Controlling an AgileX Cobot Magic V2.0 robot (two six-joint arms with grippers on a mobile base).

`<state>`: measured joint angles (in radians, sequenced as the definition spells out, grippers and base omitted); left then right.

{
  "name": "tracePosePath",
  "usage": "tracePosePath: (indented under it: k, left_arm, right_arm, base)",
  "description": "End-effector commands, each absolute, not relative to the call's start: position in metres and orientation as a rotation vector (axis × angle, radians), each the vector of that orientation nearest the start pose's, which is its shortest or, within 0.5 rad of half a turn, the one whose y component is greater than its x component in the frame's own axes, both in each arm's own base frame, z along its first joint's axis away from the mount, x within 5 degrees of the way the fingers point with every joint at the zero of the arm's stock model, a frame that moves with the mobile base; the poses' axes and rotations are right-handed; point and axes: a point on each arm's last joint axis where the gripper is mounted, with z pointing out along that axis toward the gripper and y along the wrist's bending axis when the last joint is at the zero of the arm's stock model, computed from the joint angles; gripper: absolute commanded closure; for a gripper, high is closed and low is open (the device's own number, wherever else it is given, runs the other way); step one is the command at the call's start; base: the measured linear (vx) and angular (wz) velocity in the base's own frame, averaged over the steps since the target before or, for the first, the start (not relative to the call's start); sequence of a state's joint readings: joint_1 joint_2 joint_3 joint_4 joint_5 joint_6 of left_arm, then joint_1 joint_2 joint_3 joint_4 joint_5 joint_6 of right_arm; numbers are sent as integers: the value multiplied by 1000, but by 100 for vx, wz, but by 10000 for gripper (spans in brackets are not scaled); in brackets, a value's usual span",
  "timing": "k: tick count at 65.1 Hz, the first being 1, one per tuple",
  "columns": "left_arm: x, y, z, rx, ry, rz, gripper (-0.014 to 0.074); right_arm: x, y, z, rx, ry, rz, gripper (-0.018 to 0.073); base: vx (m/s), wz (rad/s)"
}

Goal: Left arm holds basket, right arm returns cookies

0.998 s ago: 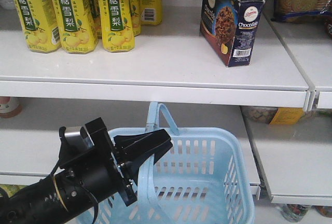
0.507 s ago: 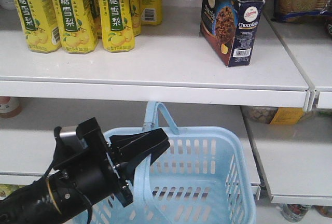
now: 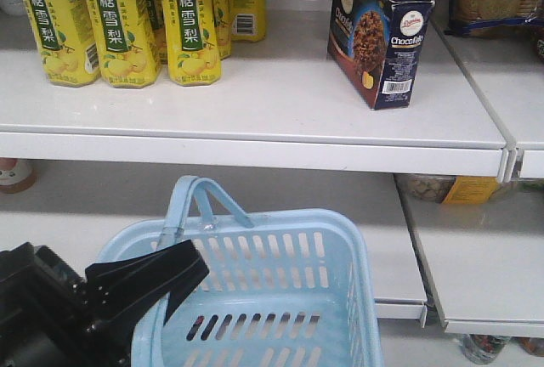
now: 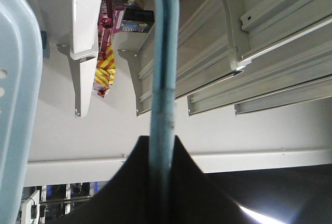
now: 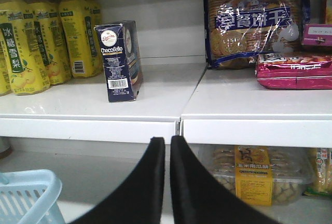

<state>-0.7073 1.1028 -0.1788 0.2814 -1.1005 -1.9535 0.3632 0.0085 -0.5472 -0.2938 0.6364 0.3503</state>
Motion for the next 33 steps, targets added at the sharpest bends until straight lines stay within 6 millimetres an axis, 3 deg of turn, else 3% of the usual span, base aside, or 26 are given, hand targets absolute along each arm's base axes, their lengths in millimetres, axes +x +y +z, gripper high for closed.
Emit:
tracePosePath:
  k: [1,23,33]
  left_arm:
    - [115,-123,257,-673,1472,-2276,599]
    - [100,-91,237,-917,1454,-2136,599]
    - [96,-77,230,-899,1407,-2053,599]
  right_arm:
    - [3,-15,342,-71,1490,239,566]
    - [3,-15,342,-71,1490,239,565]
    - [3,-15,342,-71,1490,239,565]
  base:
    - [0,0]
    - [0,0]
    - [0,0]
